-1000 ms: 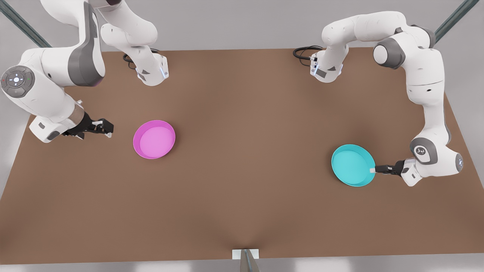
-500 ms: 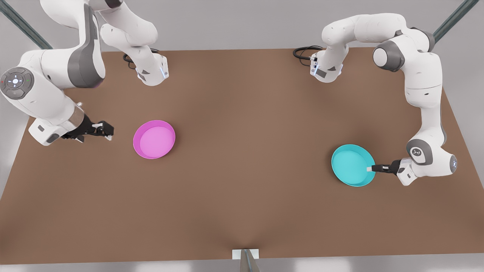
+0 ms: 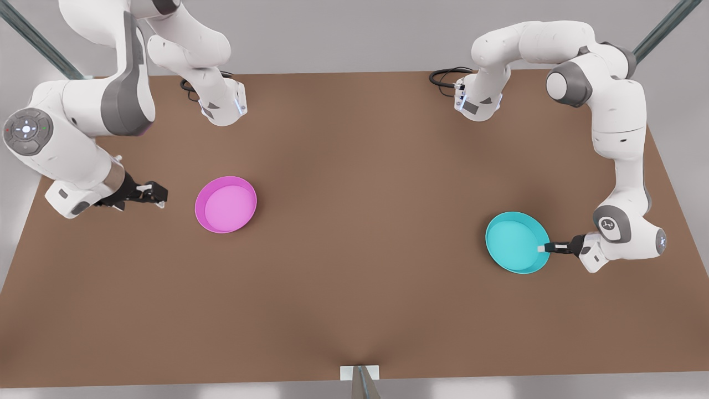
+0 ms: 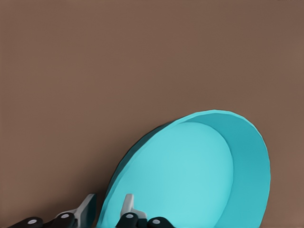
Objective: Flip the blue plate over with the left arm, and stack the pink plate on top of the blue plate with the right arm
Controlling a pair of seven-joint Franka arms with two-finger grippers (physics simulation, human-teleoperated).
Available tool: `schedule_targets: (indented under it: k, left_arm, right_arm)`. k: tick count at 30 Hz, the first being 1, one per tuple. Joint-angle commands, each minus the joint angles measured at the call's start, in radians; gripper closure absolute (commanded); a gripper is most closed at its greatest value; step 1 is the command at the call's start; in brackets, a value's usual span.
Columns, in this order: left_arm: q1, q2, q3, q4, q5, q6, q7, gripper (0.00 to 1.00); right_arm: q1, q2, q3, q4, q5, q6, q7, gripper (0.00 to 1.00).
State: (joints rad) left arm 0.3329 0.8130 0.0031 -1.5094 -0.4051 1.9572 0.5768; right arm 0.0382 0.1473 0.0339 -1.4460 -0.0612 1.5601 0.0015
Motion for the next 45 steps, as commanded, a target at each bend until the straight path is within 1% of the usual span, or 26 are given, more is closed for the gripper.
schedule_targets:
  k: [1, 4, 8, 10, 12, 21, 30, 33, 37, 39, 42, 45]
  left_arm:
    - [0.000, 0.000, 0.000, 0.000, 0.000, 0.000, 0.000, 0.59]
    - [0.000, 0.008, 0.000, 0.000, 0.000, 0.002, -0.003, 0.61]
    - [0.000, 0.008, 0.000, 0.000, 0.000, 0.002, -0.003, 0.61]
    - [0.000, 0.009, 0.000, 0.000, 0.000, 0.002, -0.005, 0.63]
    - [0.000, 0.012, 0.000, -0.002, -0.001, 0.000, -0.003, 0.63]
    - [0.000, 0.017, 0.000, 0.000, 0.000, 0.000, -0.003, 0.70]
    - [0.000, 0.012, 0.000, 0.002, 0.000, -0.011, -0.005, 0.72]
    - [0.000, 0.011, 0.002, 0.002, 0.000, -0.014, -0.005, 0.77]
    - [0.000, 0.009, 0.002, 0.003, 0.000, -0.021, 0.000, 0.79]
    - [0.000, 0.003, 0.002, 0.003, 0.000, -0.027, -0.002, 0.79]
    - [0.000, -0.012, 0.003, 0.003, 0.002, -0.049, -0.005, 0.79]
    - [-0.002, -0.026, 0.003, 0.003, 0.017, -0.049, -0.014, 0.79]
  right_arm:
    - [-0.004, 0.001, 0.000, 0.001, -0.006, 0.000, 0.000, 0.00]
    - [-0.008, 0.017, -0.002, 0.001, -0.012, 0.002, 0.003, 0.00]
    - [-0.004, 0.038, -0.002, 0.006, -0.017, 0.014, 0.002, 0.00]
    - [0.003, 0.052, 0.001, 0.006, -0.019, 0.015, 0.003, 0.00]
    - [-0.001, 0.081, 0.001, 0.036, -0.015, 0.014, 0.006, 0.00]
    - [-0.003, 0.097, 0.000, 0.092, -0.014, 0.015, 0.005, 0.00]
    - [-0.001, 0.097, 0.000, 0.101, -0.015, 0.015, 0.005, 0.00]
    - [-0.001, 0.097, 0.000, 0.101, -0.015, 0.015, 0.005, 0.00]
    - [-0.003, 0.104, 0.000, 0.099, -0.015, 0.021, 0.006, 0.00]
    - [-0.009, 0.113, -0.005, 0.102, -0.017, 0.058, 0.005, 0.00]
    - [-0.009, 0.120, -0.052, 0.102, -0.019, 0.132, 0.006, 0.00]
    - [-0.017, 0.120, -0.066, 0.099, -0.011, 0.144, 0.006, 0.00]
